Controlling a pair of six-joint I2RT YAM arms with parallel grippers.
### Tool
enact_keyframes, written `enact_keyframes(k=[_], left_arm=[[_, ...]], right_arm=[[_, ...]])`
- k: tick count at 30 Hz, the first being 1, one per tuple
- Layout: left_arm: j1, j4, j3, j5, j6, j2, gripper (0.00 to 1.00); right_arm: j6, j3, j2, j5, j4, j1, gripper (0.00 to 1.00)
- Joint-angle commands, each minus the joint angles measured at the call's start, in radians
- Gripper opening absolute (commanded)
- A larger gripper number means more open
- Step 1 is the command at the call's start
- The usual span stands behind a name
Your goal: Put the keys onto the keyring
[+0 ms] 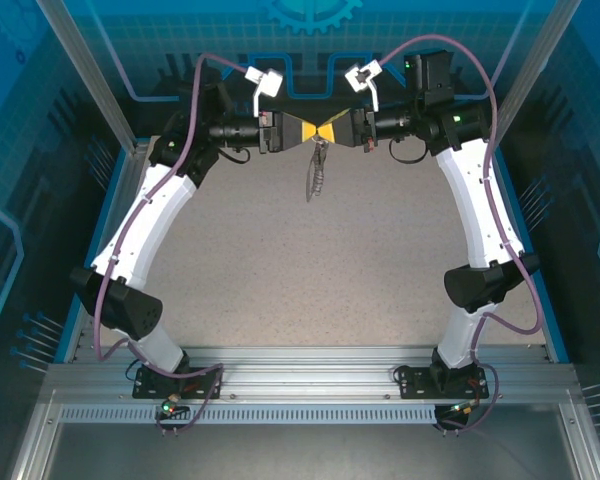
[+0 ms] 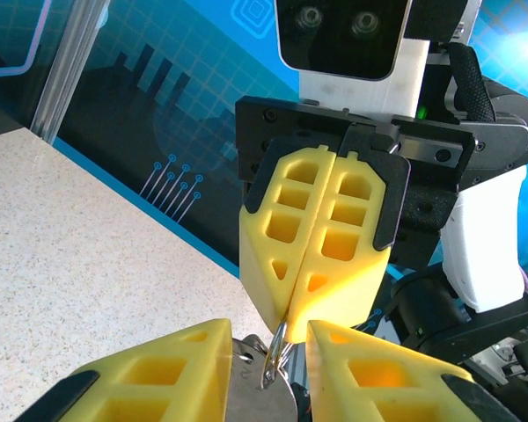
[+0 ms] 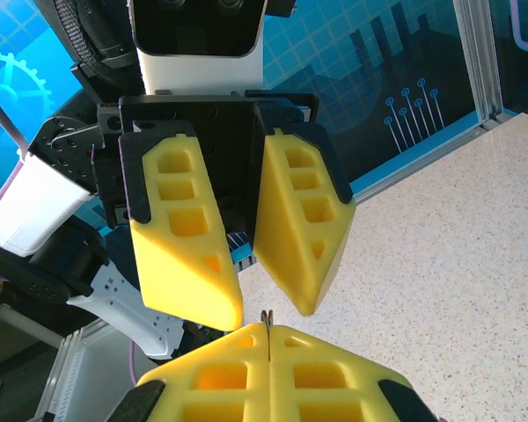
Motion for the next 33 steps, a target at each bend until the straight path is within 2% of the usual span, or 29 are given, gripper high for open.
enact_keyframes(k=[1, 4, 11, 22, 26, 28, 31, 33], left_arm=[[-0.005, 0.012, 0.020, 0.035, 0.006, 0.001, 0.29], [-0.006, 0.017, 0.010, 0.038, 0.005, -0.002, 0.28], [-0.008, 0.039, -0.010, 0.052, -0.008, -0.010, 0.15], [-0.019, 0.083, -0.035, 0.083, -0.038, -0.014, 0.17], [-0.024, 0.093, -0.048, 0.083, -0.038, -0.017, 0.09], [-0.026, 0.097, -0.051, 0.080, -0.038, -0.017, 0.00], [-0.028, 0.109, -0.054, 0.065, -0.044, -0.017, 0.00], [-0.028, 0.131, -0.062, 0.037, -0.057, -0.022, 0.00]], right_arm=[[0.004, 0.040, 0.013, -0.015, 0.005, 0.009, 0.00], [0.005, 0.040, 0.016, -0.011, 0.010, 0.008, 0.00], [0.014, 0.040, 0.022, -0.011, 0.020, 0.008, 0.00], [0.033, 0.038, 0.029, -0.006, 0.044, 0.009, 0.00], [0.040, 0.038, 0.029, -0.007, 0.053, 0.009, 0.00], [0.043, 0.038, 0.030, -0.006, 0.056, 0.009, 0.00], [0.059, 0.038, 0.029, 0.001, 0.066, 0.006, 0.00], [0.084, 0.026, 0.020, 0.000, 0.087, -0.002, 0.11]])
